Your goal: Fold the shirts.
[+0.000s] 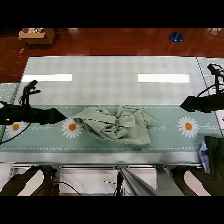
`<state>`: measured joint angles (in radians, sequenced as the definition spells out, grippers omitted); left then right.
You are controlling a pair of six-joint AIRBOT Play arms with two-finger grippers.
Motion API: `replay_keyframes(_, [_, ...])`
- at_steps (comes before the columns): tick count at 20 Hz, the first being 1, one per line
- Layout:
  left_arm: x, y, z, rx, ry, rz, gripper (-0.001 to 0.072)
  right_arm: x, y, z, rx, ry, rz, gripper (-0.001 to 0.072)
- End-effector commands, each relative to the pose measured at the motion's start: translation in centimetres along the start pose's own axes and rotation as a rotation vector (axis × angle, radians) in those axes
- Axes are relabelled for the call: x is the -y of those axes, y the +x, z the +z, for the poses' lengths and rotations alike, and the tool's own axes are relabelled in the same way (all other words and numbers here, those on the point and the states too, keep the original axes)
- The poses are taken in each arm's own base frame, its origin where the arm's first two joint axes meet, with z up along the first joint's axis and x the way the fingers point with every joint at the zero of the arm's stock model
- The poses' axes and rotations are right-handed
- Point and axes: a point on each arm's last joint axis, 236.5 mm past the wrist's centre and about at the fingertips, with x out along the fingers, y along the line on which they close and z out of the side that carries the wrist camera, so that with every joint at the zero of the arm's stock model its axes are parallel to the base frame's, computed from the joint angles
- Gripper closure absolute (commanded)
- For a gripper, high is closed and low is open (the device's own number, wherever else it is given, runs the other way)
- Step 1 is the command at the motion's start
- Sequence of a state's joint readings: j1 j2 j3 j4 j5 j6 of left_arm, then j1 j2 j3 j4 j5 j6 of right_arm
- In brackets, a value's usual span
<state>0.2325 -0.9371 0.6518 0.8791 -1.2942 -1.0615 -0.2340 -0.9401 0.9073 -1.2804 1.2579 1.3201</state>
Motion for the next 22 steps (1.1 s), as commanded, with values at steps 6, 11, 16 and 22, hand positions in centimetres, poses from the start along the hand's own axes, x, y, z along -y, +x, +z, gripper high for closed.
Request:
replay_keyframes(6, [-3.2, 6.1, -1.5, -0.032, -0.022, -0.119, 0.0104, -1.7, 0.7, 0.0, 0.02, 0.051, 0.091, 0.018])
replay_keyframes(11, [-4.4, 9.2, -0.4, -0.005, -0.052, -0.145, 0.0104, -2.3, 0.7, -0.5, -0.003, 0.067, 0.115, 0.0181])
replay_keyframes(16, [-3.9, 10.2, 1.4, 0.014, 0.023, -0.154, 0.0221, -2.9, 0.6, -1.4, -0.046, 0.098, 0.138, 0.0182])
replay_keyframes(22, [-2.3, 10.5, 2.7, 0.005, 0.078, -0.176, 0.0686, -2.9, 0.6, -1.6, -0.055, 0.126, 0.137, 0.0181])
